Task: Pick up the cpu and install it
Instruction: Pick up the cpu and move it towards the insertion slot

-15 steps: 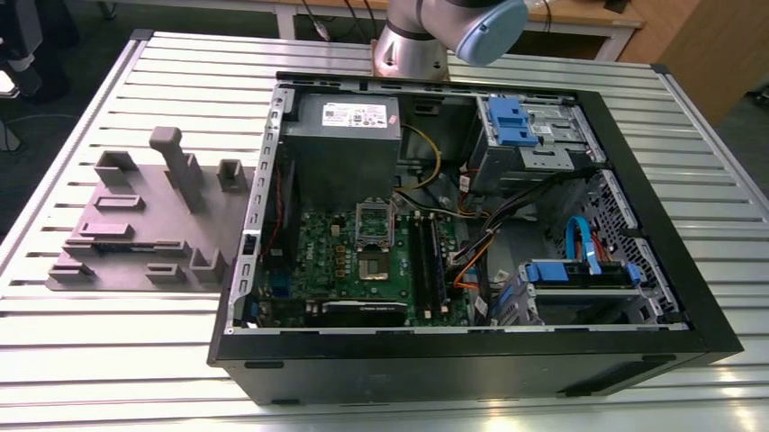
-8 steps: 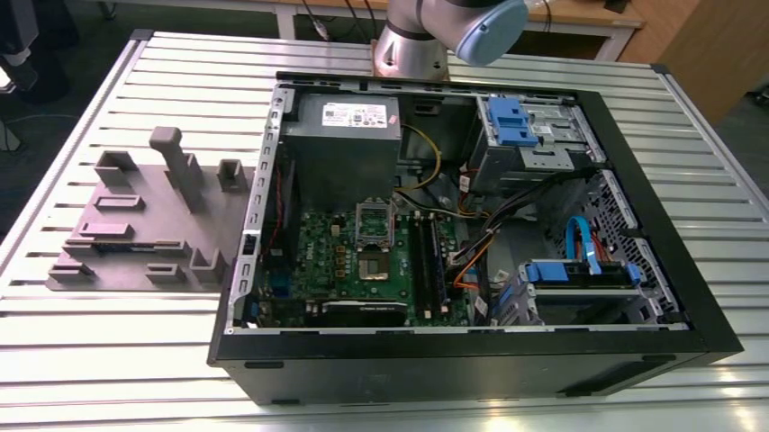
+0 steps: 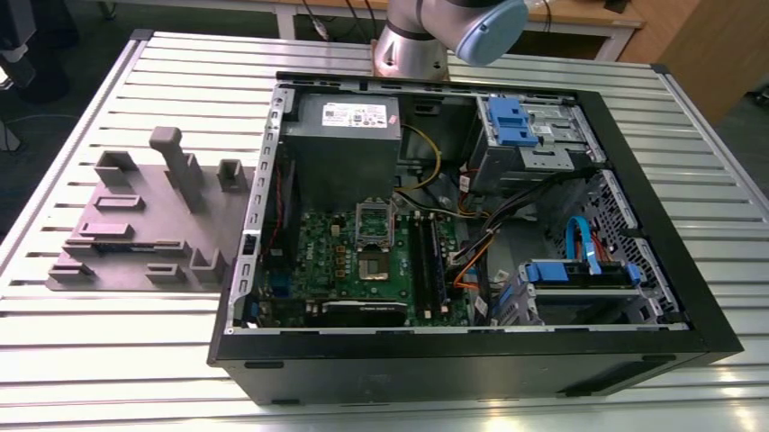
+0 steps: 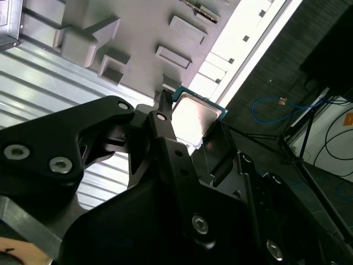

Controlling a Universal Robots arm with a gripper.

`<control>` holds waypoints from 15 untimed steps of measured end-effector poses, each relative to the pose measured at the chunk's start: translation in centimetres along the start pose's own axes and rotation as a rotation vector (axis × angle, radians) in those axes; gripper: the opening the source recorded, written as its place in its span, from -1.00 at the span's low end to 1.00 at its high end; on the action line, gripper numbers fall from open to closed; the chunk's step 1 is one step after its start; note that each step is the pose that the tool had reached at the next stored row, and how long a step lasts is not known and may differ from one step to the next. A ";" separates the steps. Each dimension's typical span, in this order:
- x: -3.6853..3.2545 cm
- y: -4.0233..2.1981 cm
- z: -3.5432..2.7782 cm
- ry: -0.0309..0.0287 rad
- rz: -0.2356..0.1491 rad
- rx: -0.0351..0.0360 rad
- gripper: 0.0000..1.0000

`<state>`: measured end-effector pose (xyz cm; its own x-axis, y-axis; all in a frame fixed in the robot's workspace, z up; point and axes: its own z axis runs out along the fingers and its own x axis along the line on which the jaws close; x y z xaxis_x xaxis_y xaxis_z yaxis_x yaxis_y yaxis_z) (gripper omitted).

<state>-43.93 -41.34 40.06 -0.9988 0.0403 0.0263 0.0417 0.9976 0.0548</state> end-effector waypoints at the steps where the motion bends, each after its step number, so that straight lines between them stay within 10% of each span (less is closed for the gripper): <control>1: 0.00 0.00 -0.06 0.0000 0.000 0.0000 -0.06; 15: 0.01 0.03 -0.45 0.0000 0.000 0.0000 -0.06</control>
<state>-43.93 -41.34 40.51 -0.9988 0.0403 0.0263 0.0417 0.9976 0.0548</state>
